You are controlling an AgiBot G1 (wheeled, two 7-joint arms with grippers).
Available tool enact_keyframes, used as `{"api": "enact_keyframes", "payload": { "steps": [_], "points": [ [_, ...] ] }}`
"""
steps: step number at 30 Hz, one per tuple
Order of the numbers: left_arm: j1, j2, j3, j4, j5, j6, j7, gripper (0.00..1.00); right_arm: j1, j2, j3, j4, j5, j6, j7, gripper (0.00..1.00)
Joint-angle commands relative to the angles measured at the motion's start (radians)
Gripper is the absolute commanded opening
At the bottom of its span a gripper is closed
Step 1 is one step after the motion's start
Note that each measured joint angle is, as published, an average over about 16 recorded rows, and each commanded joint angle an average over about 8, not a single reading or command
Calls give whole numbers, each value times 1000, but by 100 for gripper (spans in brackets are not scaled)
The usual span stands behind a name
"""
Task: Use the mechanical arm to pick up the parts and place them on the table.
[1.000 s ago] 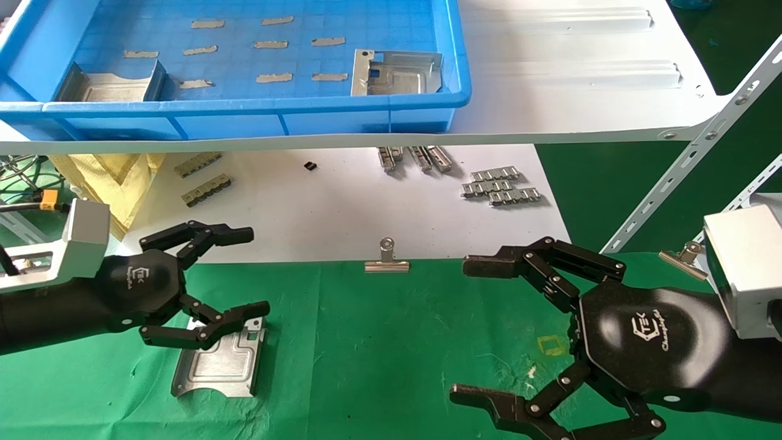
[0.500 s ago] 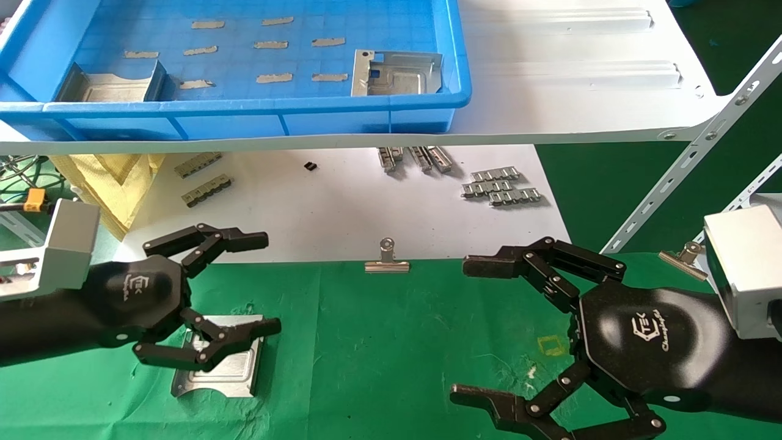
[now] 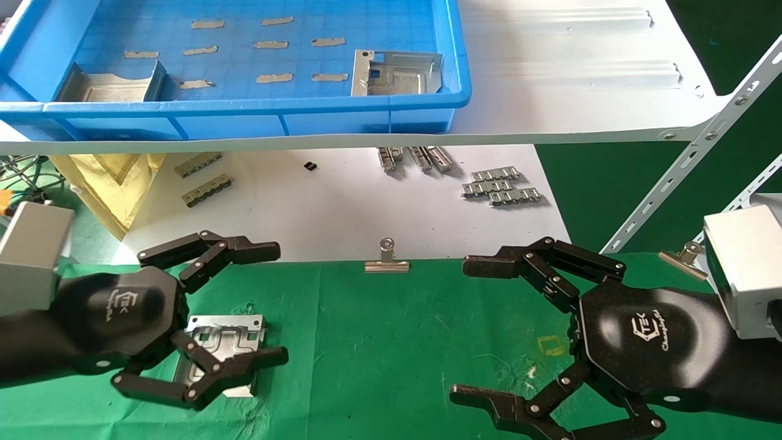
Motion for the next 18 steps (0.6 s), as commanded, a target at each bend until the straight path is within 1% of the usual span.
{"api": "enact_keyframes", "payload": {
  "steps": [1, 12, 18],
  "points": [
    [16, -6, -19, -35, -2, -4, -22, 100, 0, 0, 0, 0, 0, 0, 0, 100],
    [95, -37, -117, -213, -15, -24, -136, 100, 0, 0, 0, 0, 0, 0, 0, 100],
    [115, -44, -141, -256, -20, -28, -158, 100, 0, 0, 0, 0, 0, 0, 0, 100]
  ]
}}
